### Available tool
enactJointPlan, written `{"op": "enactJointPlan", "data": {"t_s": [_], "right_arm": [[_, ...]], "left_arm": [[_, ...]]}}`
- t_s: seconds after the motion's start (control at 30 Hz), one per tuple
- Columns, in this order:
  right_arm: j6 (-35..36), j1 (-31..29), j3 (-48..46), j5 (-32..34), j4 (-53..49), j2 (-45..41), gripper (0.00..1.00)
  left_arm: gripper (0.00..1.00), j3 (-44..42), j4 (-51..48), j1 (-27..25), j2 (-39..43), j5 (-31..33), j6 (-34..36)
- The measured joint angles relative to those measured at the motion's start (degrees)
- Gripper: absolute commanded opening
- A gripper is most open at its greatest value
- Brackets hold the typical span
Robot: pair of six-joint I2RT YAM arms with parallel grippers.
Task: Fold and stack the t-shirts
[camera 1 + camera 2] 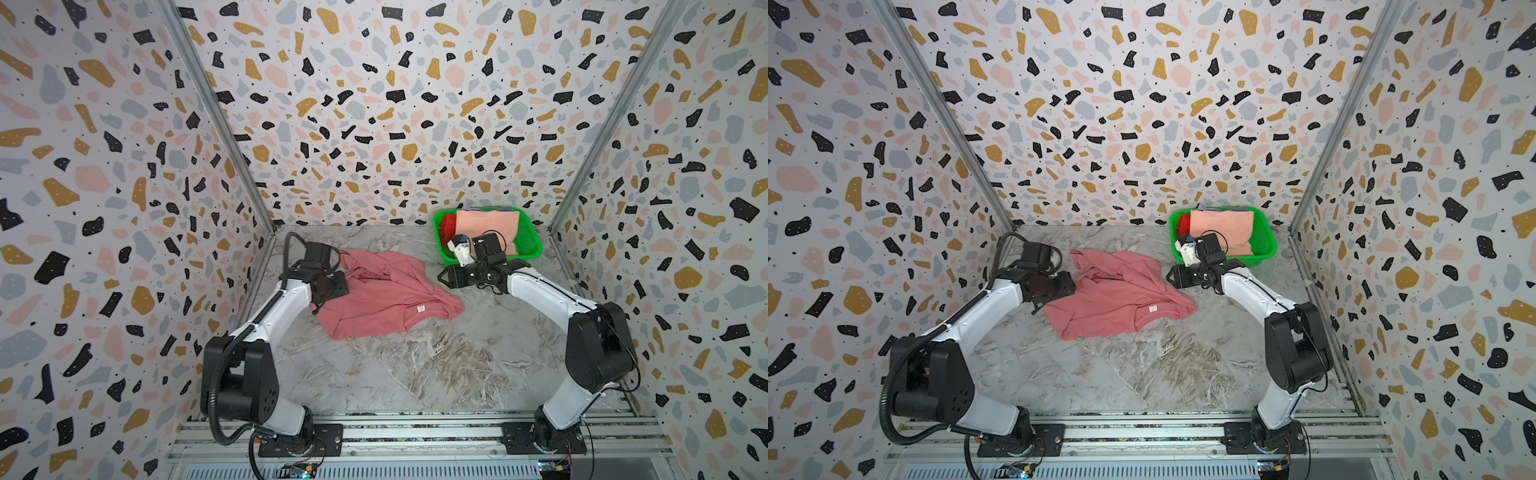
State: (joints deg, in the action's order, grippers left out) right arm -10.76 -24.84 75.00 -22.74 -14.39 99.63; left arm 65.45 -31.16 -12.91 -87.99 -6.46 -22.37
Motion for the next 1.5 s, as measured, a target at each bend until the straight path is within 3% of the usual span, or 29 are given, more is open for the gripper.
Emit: {"op": "enactJointPlan", "data": {"t_s": [0.13, 0.47, 0.57, 0.67, 0.73, 0.8, 0.9, 0.97, 1.03, 1.2, 1.3, 1.43, 1.47, 1.5], "right_arm": [[0.72, -3.17, 3.78, 1.18, 3.45, 6.73, 0.6], [0.57, -5.01, 8.31, 9.16, 6.16, 19.98, 0.59], [0.5, -4.96, 9.2, 10.56, 6.23, 21.68, 0.44], [0.66, -4.9, 9.2, 10.99, 6.29, 22.05, 0.14], [0.04, -4.76, 9.2, 11.41, 6.56, 22.05, 0.02], [-0.94, -4.42, 9.03, 11.52, 7.23, 22.05, 0.0], [-2.43, -3.65, 7.26, 11.02, 9.03, 21.53, 0.0], [-3.45, -2.69, 4.61, 10.29, 9.97, 20.15, 0.0], [-4.87, -0.94, 0.42, 9.44, 10.08, 16.48, 0.0], [-6.51, 5.88, -11.5, 5.79, 8.2, -0.79, 0.0], [-4.81, 7.52, -15.93, 3.37, 4.31, -11.26, 0.0], [-0.37, 2.27, -17.51, -3.02, -5.29, -19.32, 0.0], [0.5, 0.17, -17.49, -4.63, -7.3, -20.11, 0.04], [1.27, -1.79, -17.38, -6.16, -9.18, -20.5, 0.16]], "left_arm": [[0.59, 0.11, 0.63, -8.81, -3.82, -1.7, 1.53], [0.61, -6.62, 3.34, -8.11, -2.75, -0.76, 0.13], [0.62, -9.33, 4.22, -8.11, -2.34, -0.74, 0.02], [0.6, -11.37, 4.98, -8.11, -3.17, -0.2, -0.04], [0.58, -12.09, 5.99, -8.13, -4.5, 0.9, -0.31], [0.49, -12.2, 6.99, -8.13, -6.36, 2.19, -0.72], [0.25, -10.84, 8.26, -8.11, -9.51, 4.22, -1.05], [0.1, -8.68, 9.4, -8.11, -12.0, 5.64, -1.73], [0.01, -6.69, 10.58, -8.11, -13.99, 7.26, -2.38], [0.0, -2.8, 11.85, -6.67, -17.31, 10.82, -3.61], [0.0, -0.68, 11.89, -2.89, -18.97, 10.58, -3.82], [0.0, 7.54, 9.18, 2.23, -24.26, 10.75, -2.62], [0.0, 10.21, 7.85, 3.08, -25.7, 11.21, -2.08], [0.0, 13.11, 6.67, 3.8, -27.1, 11.85, -1.49]]}}
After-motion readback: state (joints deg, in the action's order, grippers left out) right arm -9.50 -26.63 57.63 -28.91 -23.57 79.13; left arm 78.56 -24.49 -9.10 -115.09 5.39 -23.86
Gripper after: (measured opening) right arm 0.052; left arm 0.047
